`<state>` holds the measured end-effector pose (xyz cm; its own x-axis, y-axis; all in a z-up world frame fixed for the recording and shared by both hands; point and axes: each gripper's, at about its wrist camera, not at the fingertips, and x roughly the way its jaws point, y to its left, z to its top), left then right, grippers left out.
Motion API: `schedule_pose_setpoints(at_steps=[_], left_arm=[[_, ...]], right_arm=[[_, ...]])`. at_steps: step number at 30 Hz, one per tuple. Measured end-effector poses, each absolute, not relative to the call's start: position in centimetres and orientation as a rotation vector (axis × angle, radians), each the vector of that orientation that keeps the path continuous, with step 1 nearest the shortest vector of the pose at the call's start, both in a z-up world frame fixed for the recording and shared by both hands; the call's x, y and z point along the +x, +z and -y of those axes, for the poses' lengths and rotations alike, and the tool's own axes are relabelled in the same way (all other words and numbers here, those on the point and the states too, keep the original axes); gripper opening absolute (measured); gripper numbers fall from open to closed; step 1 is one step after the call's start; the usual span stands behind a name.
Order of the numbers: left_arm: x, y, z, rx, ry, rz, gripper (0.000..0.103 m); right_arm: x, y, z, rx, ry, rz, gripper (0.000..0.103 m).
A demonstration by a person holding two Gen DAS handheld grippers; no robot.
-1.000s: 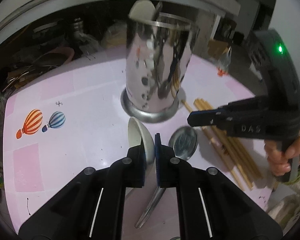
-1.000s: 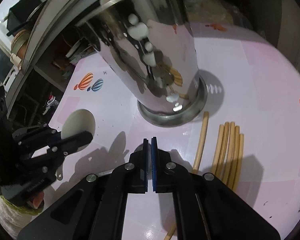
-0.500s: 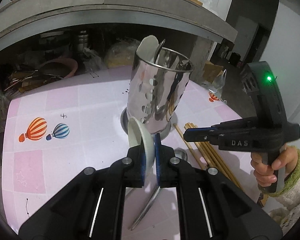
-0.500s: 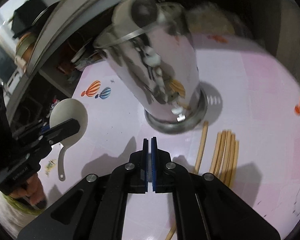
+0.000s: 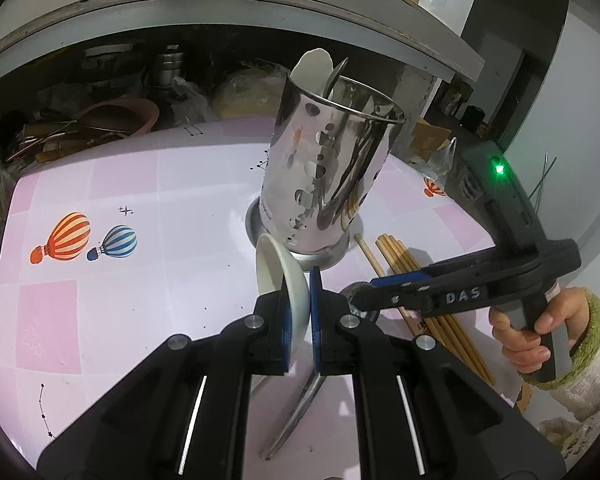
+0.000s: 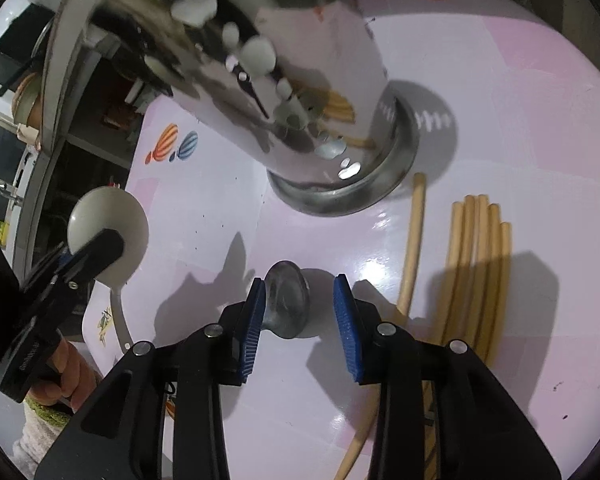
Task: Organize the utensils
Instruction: 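Raise both held spoons up toward the steel holder with both tools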
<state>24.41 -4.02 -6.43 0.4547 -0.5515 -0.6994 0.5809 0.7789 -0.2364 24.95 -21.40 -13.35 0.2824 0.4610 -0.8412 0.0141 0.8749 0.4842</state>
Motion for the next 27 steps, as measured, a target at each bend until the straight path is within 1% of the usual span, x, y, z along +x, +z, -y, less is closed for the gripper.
schedule_pose_setpoints(at_steps=[6,7,9,11,27], left_arm=[[24.5,-6.4,4.0,0.037,-0.699,-0.846,0.007],[24.5,-6.4,4.0,0.036,-0.699,-0.846,0.007],[24.6,-6.5,4.0,0.036,-0.697,-0.847,0.007],[24.5,-6.4,3.9,0.036,-0.697,-0.846,0.007],[24.4,-5.4,3.1,0.013,-0.664,-0.815,0.007]], right_arm=[[25.1,-14.0,20.6,0.446,0.322,-1.269,0.018],[25.2,-14.2,20.6,0.45,0.325,-1.271,0.017],[25.3,-14.4,20.4,0.457,0.328,-1.274,0.011],[25.2,-14.5,20.3,0.466,0.333,-1.264,0.007],[23.0,-9.7,19.9,0.325,0.269,-1.069,0.005]])
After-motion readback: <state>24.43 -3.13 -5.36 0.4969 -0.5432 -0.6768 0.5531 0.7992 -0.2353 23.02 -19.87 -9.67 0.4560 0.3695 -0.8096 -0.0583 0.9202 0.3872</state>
